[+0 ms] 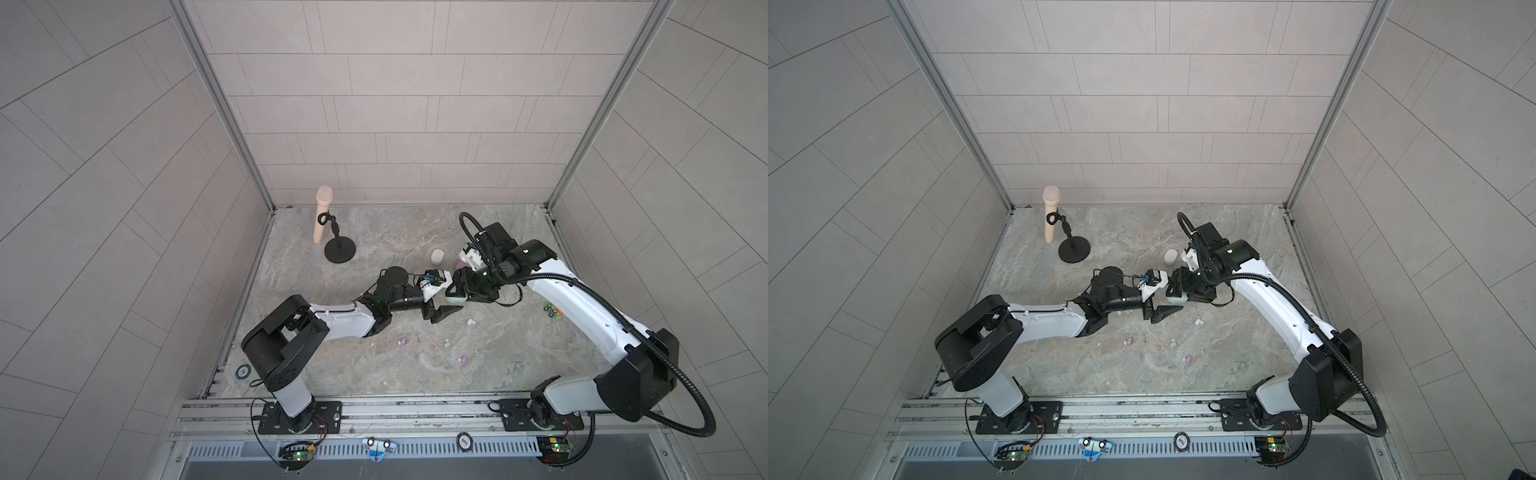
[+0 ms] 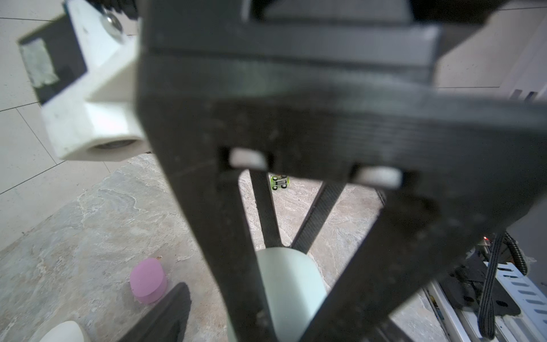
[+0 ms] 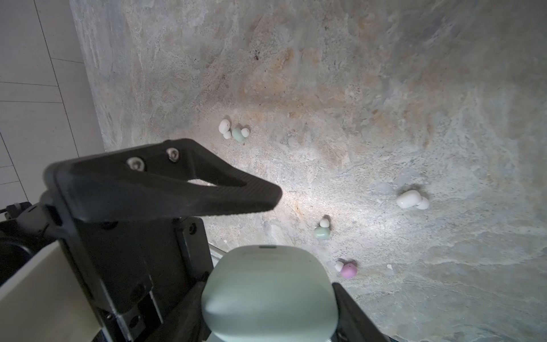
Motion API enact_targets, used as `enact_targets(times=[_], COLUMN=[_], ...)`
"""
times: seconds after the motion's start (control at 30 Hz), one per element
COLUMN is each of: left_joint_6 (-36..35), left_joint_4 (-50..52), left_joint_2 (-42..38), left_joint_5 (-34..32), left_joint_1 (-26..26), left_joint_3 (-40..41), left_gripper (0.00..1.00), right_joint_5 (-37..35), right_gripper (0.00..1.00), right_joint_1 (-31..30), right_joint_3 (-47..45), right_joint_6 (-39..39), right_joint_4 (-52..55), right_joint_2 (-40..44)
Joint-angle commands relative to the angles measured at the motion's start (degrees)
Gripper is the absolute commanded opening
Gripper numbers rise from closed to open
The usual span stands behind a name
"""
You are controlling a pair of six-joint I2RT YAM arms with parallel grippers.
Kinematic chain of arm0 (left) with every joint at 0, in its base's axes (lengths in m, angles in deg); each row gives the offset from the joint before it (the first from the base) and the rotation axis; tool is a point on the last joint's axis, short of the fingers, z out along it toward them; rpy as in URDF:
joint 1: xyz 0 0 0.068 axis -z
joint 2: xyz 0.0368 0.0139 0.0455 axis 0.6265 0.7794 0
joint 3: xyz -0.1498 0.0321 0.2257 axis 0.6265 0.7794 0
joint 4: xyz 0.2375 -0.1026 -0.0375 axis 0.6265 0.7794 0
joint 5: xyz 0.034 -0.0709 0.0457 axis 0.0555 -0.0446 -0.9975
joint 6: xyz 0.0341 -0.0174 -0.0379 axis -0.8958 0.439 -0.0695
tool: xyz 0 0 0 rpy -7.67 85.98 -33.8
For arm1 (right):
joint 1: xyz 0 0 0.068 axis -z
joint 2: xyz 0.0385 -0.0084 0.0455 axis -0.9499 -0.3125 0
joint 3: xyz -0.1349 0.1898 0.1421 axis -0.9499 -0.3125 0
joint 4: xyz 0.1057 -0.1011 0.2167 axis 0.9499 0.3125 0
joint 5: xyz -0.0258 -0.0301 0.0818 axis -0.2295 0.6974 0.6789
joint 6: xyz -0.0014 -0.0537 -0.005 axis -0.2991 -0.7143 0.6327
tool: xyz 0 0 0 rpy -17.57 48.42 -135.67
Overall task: Insert wireless bluetooth earbuds into charging case
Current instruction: Pass the charging case.
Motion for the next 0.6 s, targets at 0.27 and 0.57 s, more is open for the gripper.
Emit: enact_targets(times=[0.27,0.57], left_joint_6=[-1.2,-1.2], left_joint_4=[-0.3,-1.2], left_joint_2=[0.8,0.4], left_joint_5=[1.3,0.8], left_joint_1=[0.5,0.5], left_joint_3=[-1.1,-0.8], left_gripper=[0.70,0.58], right_joint_5=[1.1,1.5], right_gripper=[0.35,0.35], right_joint_1=[-0.6,-0.6], right_joint_3=[1.6,1.2], right_joint_6=[1.8,2.6], right_joint_4=[-0.5,-1.3], right_joint_2=[0.0,0.3])
